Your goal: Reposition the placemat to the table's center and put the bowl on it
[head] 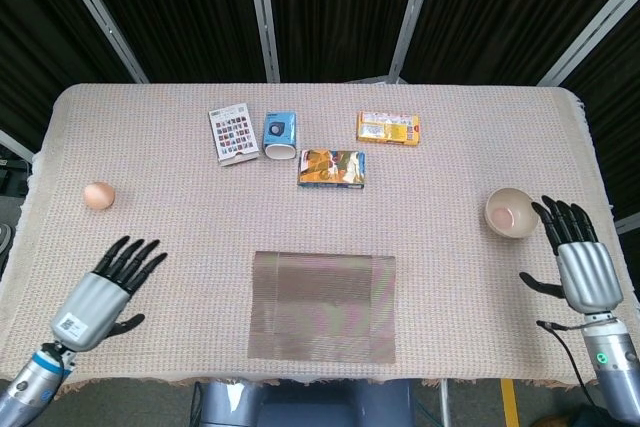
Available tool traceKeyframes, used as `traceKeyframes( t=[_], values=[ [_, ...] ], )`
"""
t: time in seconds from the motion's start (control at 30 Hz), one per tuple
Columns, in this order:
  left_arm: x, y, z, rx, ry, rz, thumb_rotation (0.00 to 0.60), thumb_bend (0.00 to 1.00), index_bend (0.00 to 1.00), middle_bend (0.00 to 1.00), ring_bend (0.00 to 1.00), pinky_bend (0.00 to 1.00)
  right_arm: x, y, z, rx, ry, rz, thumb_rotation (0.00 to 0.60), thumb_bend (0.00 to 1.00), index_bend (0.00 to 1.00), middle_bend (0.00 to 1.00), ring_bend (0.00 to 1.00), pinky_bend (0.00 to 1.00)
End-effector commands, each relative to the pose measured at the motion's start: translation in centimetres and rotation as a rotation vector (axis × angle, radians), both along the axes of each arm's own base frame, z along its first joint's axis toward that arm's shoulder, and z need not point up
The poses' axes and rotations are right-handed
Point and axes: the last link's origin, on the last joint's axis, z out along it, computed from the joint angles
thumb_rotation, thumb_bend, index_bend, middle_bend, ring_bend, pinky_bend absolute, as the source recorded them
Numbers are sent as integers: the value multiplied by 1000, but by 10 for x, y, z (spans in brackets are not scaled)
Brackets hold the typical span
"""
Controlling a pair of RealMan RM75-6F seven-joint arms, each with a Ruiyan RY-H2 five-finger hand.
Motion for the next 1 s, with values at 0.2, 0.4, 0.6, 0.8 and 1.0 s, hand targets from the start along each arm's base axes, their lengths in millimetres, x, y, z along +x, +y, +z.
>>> traceKeyframes(
  t=[0.2, 0.4, 0.6, 0.8, 1.0],
  values=[
    [22, -5, -74, -243, -9, -216, 600, 184, 300, 0, 0, 0, -3, 25, 3, -6, 42, -42, 600, 0, 0, 0, 0, 0],
    [31, -8, -106, -322, -6, -254, 600, 254, 323, 0, 0, 0, -2, 26, 4, -5, 37, -39, 600, 0, 0, 0, 0, 0],
    [34, -12, -131, -361, 8, -285, 600, 286, 334, 0, 0, 0, -2, 26, 5, -9, 32, -38, 600, 0, 0, 0, 0, 0],
    [32, -13, -145, -370, 20, -306, 600, 304, 343, 0, 0, 0, -3, 25, 7, -12, 29, -41, 600, 0, 0, 0, 0, 0],
    [28, -11, -151, -366, 43, -319, 600, 304, 344, 0, 0, 0, -2, 25, 8, -15, 26, -38, 600, 0, 0, 0, 0, 0]
  ],
)
